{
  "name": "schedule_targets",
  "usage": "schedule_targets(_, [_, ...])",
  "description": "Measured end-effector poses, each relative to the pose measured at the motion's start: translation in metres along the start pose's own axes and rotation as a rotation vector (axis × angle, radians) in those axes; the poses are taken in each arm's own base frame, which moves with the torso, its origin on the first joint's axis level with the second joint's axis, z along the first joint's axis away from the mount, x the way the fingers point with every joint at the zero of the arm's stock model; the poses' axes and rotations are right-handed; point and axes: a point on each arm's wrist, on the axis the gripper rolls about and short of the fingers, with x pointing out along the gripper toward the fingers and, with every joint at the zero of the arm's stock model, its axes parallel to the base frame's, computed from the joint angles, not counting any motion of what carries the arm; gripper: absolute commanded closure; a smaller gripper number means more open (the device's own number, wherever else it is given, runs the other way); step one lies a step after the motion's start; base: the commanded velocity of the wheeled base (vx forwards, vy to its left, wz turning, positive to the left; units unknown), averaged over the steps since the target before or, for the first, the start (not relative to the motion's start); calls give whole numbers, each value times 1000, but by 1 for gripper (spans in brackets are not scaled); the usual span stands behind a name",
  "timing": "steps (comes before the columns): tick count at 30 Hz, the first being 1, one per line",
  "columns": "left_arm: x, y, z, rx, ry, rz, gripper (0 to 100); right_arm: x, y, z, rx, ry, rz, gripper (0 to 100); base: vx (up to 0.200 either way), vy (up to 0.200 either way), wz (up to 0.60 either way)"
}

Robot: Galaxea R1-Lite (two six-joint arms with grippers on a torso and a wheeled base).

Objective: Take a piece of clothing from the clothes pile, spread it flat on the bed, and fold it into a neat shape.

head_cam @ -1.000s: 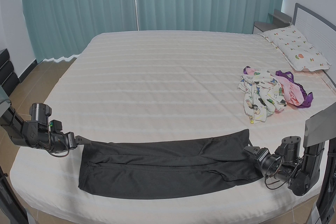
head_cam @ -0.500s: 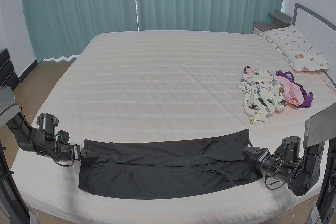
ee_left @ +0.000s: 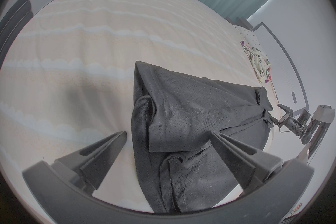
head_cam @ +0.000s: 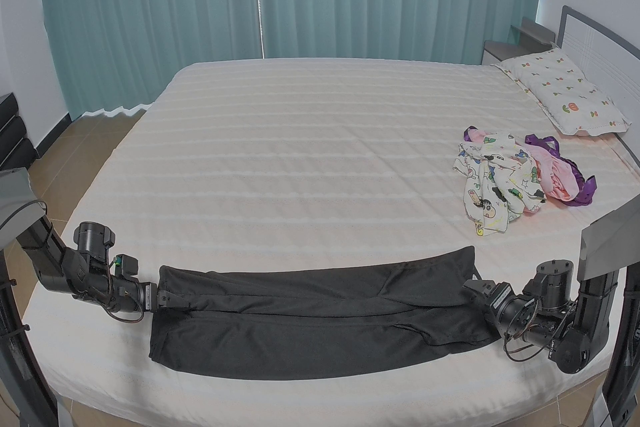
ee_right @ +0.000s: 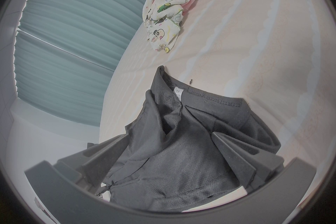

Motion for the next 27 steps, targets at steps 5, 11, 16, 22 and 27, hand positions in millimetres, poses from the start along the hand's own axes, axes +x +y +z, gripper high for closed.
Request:
schedule_targets(5, [3,-3,0,7,6,-7,0,0,0,0,1,-1,0,0,0,0,0])
schedule_targets(11, [6,-7,-1,18,17,-16,100,0,0,0,2,-1,0,0,0,0,0])
schedule_targets(16, [9,-9,-3,21,33,-21,100,0,0,1,3,-1,0,0,0,0,0])
schedule_targets(22, [9,-9,-6,17,44,-20,100,0,0,1,4,-2,-1,0,0,0,0])
schedule_targets(27, [3,-5,-6,-3,34,-10,100,0,0,1,4,2,3,0,0,0,0])
